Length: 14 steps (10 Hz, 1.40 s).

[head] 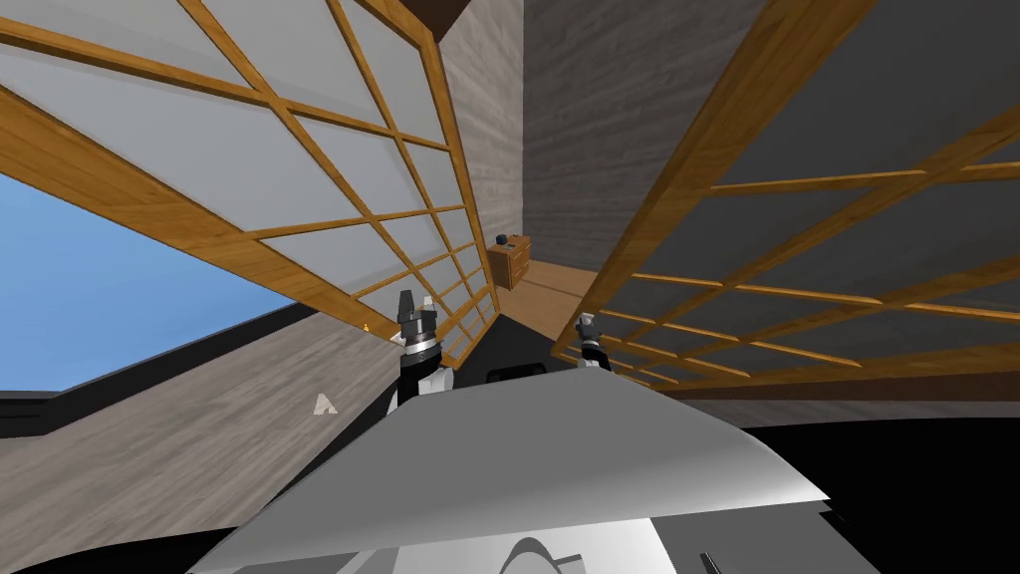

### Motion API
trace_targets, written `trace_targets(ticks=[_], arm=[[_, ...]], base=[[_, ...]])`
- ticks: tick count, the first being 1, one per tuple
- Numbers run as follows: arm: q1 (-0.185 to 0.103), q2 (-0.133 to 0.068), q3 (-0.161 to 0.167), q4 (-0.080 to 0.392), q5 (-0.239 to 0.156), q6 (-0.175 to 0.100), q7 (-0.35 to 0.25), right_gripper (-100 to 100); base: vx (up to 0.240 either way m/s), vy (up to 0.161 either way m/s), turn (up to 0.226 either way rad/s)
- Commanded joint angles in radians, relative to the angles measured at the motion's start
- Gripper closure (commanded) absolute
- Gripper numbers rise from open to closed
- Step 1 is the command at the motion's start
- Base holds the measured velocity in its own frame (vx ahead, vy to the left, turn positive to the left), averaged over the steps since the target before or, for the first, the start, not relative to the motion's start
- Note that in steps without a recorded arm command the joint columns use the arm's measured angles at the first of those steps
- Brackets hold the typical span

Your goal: Pull the door open

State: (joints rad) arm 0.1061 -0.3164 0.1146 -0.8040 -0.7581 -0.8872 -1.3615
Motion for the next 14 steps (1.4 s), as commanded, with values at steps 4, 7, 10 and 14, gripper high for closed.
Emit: trace_targets(ticks=[4, 7, 10, 14], arm=[[0.034, -0.035, 0.078, -0.020, 0.036, -0.012, -0.072, 100], [0.043, -0.044, 0.095, -0.030, 0.044, -0.011, -0.084, 100], [0.069, -0.073, 0.146, -0.044, 0.070, -0.033, -0.129, 100], [0.094, -0.109, 0.200, -0.061, 0.098, -0.059, -0.177, 100]], base=[[-0.242, -0.006, 0.118], [-0.211, 0.003, 0.068], [-0.255, -0.018, 0.111], [-0.247, -0.014, 0.098]])
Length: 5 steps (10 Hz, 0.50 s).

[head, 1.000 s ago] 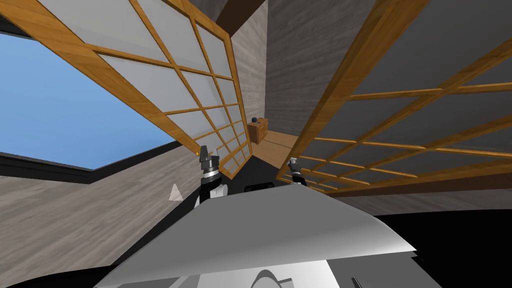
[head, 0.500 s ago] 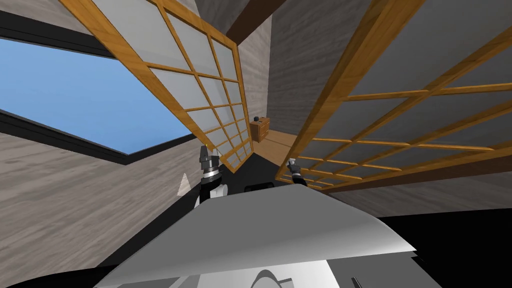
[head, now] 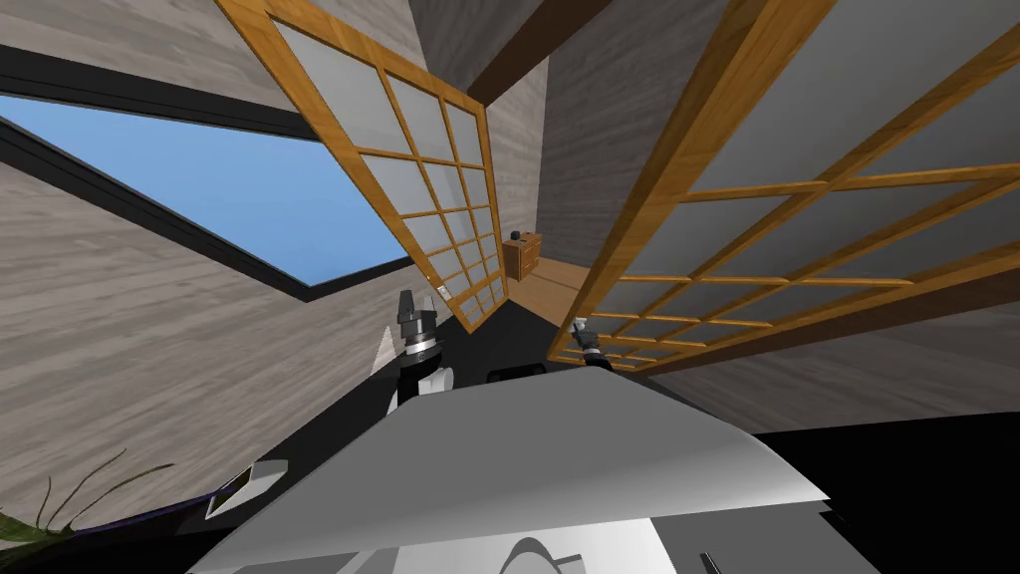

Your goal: Pull the door open

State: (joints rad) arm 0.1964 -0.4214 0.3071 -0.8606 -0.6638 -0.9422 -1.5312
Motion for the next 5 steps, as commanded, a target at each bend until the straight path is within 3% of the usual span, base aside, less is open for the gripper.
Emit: trace_targets(ticks=[1, 2, 5], arm=[[0.000, 0.000, 0.000, 0.000, 0.000, 0.000, 0.000, 100], [0.018, -0.016, 0.026, -0.002, 0.011, -0.022, -0.022, 100], [0.043, -0.047, 0.064, -0.007, 0.028, -0.060, -0.057, 100]], base=[[-0.111, 0.004, 0.016], [-0.152, -0.031, 0.088], [-0.223, -0.039, 0.115]])
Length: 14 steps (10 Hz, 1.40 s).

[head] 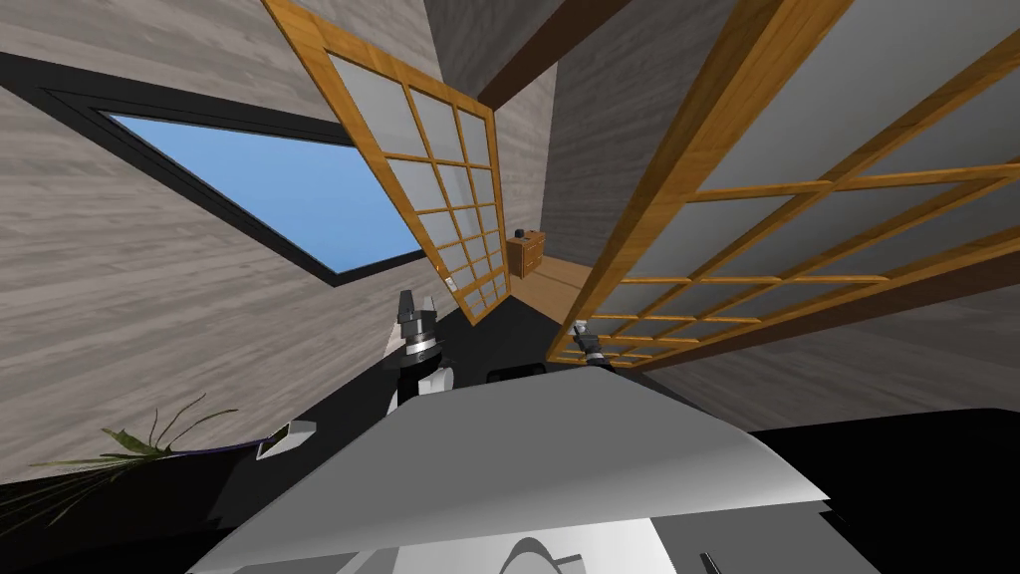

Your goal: Pull the door open

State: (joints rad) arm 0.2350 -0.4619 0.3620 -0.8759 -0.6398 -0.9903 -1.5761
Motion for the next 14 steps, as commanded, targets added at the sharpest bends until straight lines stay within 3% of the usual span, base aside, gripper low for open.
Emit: trace_targets(ticks=[1, 3, 4, 5, 13, 14], arm=[[0.014, -0.018, 0.023, 0.007, 0.010, -0.025, -0.024, 100], [0.034, -0.043, 0.054, 0.002, 0.023, -0.056, -0.052, 100], [0.025, -0.034, 0.045, 0.000, 0.020, -0.044, -0.041, 100], [0.034, -0.045, 0.063, 0.011, 0.027, -0.065, -0.059, 100], [0.055, -0.095, 0.126, 0.052, 0.054, -0.156, -0.125, 100], [0.049, -0.092, 0.119, 0.051, 0.051, -0.149, -0.120, 100]], base=[[-0.220, -0.020, 0.104], [-0.254, -0.042, 0.108], [-0.118, 0.008, 0.011], [-0.138, 0.006, 0.118], [-0.202, -0.037, 0.113], [-0.094, -0.019, 0.016]])
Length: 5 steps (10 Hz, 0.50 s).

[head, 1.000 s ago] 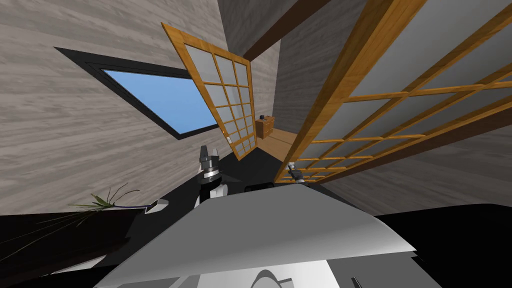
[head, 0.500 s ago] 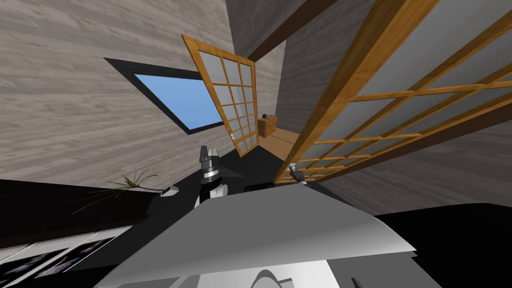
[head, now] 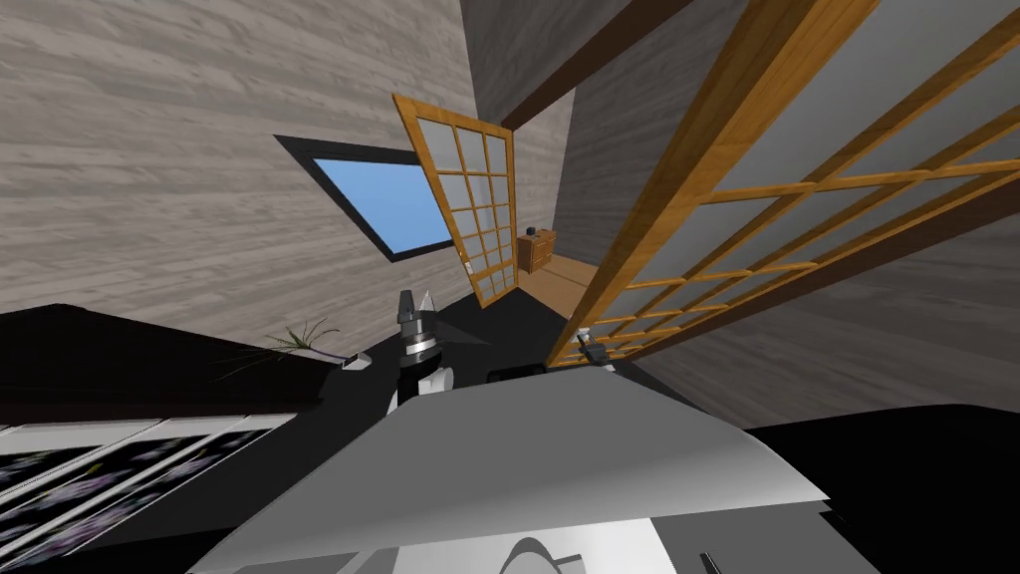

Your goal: Pull the door open

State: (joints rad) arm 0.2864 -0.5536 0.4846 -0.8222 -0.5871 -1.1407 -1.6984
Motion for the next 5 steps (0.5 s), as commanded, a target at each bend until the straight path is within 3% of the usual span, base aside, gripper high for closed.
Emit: trace_targets(ticks=[1, 5], arm=[[-0.001, -0.005, 0.008, 0.012, 0.004, -0.015, -0.010, 100], [-0.002, -0.016, 0.026, 0.040, 0.014, -0.049, -0.034, 100]], base=[[-0.136, -0.036, 0.110], [-0.185, -0.042, 0.135]])
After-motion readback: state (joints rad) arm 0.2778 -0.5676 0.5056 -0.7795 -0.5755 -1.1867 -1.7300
